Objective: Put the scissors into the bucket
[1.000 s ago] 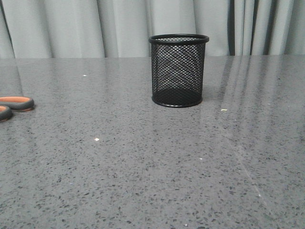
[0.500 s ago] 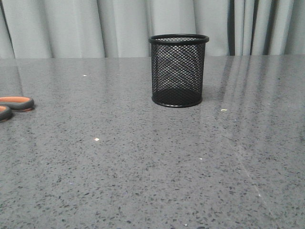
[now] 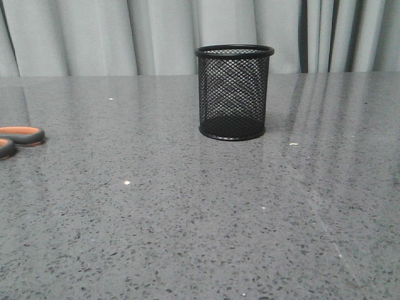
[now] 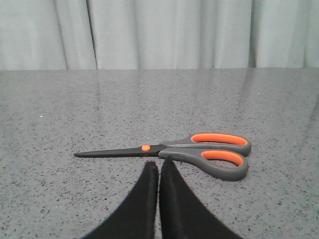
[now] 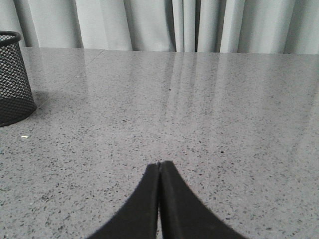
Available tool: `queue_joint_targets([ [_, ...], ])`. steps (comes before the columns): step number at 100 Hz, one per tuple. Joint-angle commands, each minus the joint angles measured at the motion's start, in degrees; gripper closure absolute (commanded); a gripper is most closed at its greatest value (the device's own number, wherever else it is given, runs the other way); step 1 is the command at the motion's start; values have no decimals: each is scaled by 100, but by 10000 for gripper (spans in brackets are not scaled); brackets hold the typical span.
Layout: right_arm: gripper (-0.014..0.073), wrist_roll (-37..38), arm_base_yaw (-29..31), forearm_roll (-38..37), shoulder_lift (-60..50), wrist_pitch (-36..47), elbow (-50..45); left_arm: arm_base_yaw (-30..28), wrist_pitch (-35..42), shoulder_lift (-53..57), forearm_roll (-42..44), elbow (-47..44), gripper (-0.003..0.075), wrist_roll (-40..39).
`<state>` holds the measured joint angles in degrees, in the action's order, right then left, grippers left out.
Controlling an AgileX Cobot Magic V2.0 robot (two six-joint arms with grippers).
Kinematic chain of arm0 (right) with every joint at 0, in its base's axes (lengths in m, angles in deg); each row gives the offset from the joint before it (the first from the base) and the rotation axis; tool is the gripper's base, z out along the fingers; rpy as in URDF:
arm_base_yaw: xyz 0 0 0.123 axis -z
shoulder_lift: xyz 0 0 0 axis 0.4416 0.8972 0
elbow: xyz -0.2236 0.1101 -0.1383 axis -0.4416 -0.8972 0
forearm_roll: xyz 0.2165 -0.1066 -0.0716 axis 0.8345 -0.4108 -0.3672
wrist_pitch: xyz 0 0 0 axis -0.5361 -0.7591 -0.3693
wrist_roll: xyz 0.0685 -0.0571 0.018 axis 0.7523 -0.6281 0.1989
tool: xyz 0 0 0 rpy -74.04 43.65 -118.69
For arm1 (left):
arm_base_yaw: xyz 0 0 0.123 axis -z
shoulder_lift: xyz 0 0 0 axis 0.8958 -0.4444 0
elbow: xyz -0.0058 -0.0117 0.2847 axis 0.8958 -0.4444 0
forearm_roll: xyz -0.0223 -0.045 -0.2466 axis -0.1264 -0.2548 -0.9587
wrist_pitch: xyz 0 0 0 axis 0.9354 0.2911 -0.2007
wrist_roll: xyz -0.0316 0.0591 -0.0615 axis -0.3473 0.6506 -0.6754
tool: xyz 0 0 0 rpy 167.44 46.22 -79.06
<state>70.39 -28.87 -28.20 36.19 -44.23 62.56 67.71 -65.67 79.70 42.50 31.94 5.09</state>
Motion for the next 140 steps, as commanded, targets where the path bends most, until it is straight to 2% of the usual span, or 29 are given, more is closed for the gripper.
queue_joint_targets([
  [1, 638, 1, 29, 105, -120, 472, -31, -17, 490, 157, -336, -226, 740, -50],
  [24, 638, 1, 29, 1005, -120, 699, -31, -17, 530, 157, -2042, -226, 740, -50],
  [39, 638, 1, 29, 1884, -120, 1042, -31, -17, 530, 157, -3511, -213, 740, -50],
  [50, 638, 1, 29, 2640, -120, 1153, -20, -17, 520, 157, -3947, -162, 740, -50],
  [70, 638, 1, 29, 2673, -109, 577, 534, -17, 225, 51, -3774, 543, 740, -17],
  [85, 638, 1, 29, 2139, 237, -83, 1313, -17, -330, -605, -2896, 1613, 740, -3],
  [113, 638, 1, 29, 1496, 2322, -1715, 3223, -17, -2595, -2927, -862, 4126, 740, 64],
  [130, 638, -10, 29, 1286, 3589, -2831, 4439, -17, -3854, -4050, -678, 5269, 740, 752],
  [140, 638, -351, 29, 1286, 4212, -3347, 5049, -17, -4423, -4585, -678, 5760, 739, 944],
])
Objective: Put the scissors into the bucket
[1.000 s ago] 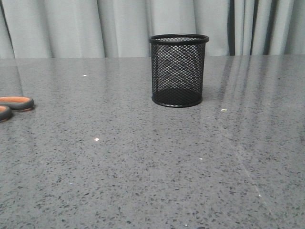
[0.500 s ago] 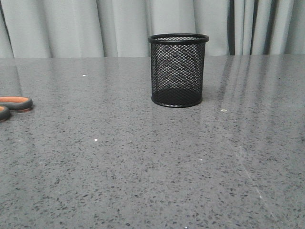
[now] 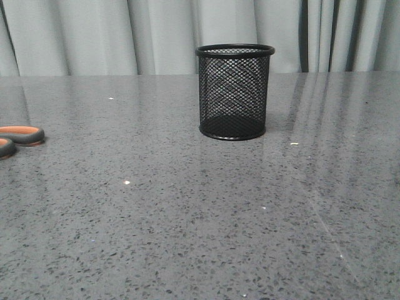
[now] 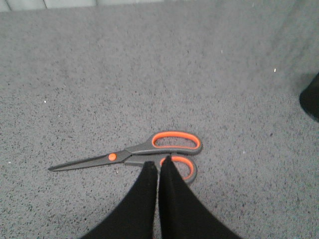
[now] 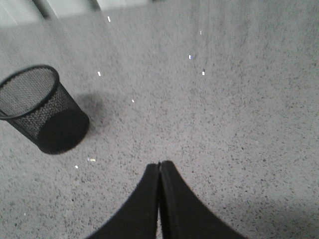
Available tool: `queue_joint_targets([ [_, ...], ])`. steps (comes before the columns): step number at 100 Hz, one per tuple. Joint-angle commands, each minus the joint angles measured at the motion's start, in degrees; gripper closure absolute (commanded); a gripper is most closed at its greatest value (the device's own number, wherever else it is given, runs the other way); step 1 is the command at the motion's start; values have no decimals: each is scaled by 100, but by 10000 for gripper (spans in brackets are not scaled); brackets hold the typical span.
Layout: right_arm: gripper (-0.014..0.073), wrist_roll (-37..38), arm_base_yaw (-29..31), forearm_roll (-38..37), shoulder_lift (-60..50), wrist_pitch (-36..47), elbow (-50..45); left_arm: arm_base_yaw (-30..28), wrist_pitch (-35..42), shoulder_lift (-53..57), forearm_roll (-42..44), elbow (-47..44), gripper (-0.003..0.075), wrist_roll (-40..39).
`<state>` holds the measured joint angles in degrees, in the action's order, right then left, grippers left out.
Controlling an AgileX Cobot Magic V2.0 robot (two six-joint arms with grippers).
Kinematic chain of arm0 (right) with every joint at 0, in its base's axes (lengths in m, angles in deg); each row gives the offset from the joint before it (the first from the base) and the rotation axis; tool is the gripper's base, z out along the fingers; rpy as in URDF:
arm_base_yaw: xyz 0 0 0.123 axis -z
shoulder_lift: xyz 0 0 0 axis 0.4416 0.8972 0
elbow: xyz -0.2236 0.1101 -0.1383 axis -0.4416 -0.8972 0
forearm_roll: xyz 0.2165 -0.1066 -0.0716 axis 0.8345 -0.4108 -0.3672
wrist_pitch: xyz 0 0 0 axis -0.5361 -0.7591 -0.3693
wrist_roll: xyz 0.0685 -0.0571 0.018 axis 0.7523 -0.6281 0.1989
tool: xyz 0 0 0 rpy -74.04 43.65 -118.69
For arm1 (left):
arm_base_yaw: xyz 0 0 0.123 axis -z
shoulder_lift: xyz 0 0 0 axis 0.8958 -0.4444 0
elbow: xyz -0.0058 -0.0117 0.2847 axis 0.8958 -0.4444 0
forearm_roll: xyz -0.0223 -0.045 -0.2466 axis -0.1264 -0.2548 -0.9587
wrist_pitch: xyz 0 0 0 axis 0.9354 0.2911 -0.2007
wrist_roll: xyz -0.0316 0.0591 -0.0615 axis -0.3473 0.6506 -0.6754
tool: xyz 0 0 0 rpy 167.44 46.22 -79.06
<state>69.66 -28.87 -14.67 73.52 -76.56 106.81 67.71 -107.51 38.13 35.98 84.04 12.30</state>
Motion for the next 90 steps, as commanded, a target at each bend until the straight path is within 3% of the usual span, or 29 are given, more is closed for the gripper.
queue_joint_targets([
  [1, 638, -328, 29, -67, 516, -145, 702, -17, -277, -460, -26, 609, 739, 236],
  [24, 603, -767, 8, 84, 1536, -1129, 1773, -17, -1319, -1377, -51, 1322, 725, 936],
  [35, 414, -1023, 8, 414, 1896, -1439, 2050, -17, -1680, -1680, -189, 1510, 650, 1172],
  [43, 227, -1074, 8, 588, 2061, -1560, 2174, -17, -1867, -1813, -280, 1585, 531, 1259],
  [50, 148, -1113, 8, 612, 2132, -1587, 2223, -17, -1932, -1863, -335, 1590, 411, 1341],
  [62, 148, -1179, 8, 616, 2132, -1527, 2223, -17, -1986, -1875, -348, 1590, 265, 1495],
  [90, 148, -1220, 8, 628, 2132, -1537, 2223, -17, -2064, -2021, -424, 1605, 260, 1928],
])
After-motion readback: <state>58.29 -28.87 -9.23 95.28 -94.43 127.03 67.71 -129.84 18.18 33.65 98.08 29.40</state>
